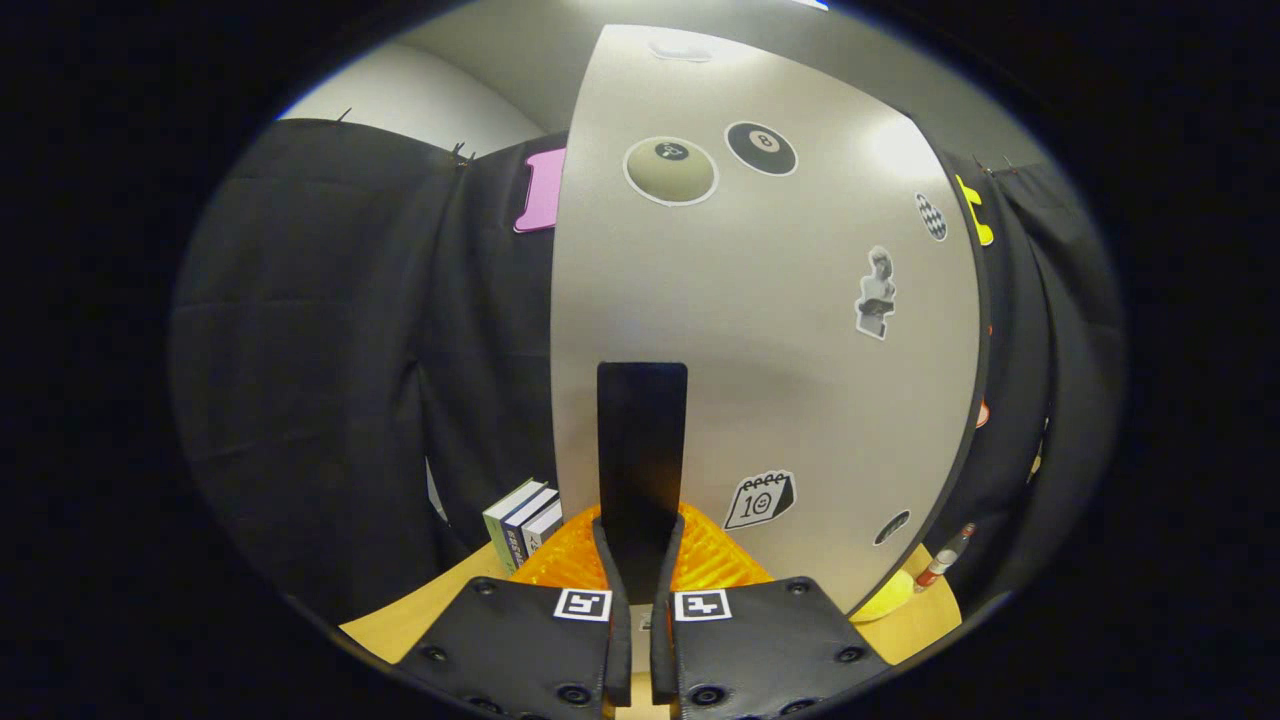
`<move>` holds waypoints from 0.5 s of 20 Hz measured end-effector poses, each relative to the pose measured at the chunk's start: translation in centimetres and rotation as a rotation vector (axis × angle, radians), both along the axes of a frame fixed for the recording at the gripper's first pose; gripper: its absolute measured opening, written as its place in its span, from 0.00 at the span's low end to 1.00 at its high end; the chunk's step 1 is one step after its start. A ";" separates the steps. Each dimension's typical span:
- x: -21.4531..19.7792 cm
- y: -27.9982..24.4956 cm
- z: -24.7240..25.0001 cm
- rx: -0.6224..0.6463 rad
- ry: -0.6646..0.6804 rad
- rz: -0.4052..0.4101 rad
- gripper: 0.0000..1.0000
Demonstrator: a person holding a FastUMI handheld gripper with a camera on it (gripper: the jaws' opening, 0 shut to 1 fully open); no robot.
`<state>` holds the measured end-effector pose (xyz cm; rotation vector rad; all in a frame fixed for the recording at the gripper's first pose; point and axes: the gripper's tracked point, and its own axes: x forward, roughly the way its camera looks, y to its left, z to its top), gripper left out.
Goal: Open the shoe cabinet door, grab the shoes and put them into the shoe cabinet, then close the shoe cabinet door.
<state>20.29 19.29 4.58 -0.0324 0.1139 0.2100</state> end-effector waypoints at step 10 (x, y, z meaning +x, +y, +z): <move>-3.9 -3.2 -0.1 0.017 -0.003 -0.053 0.09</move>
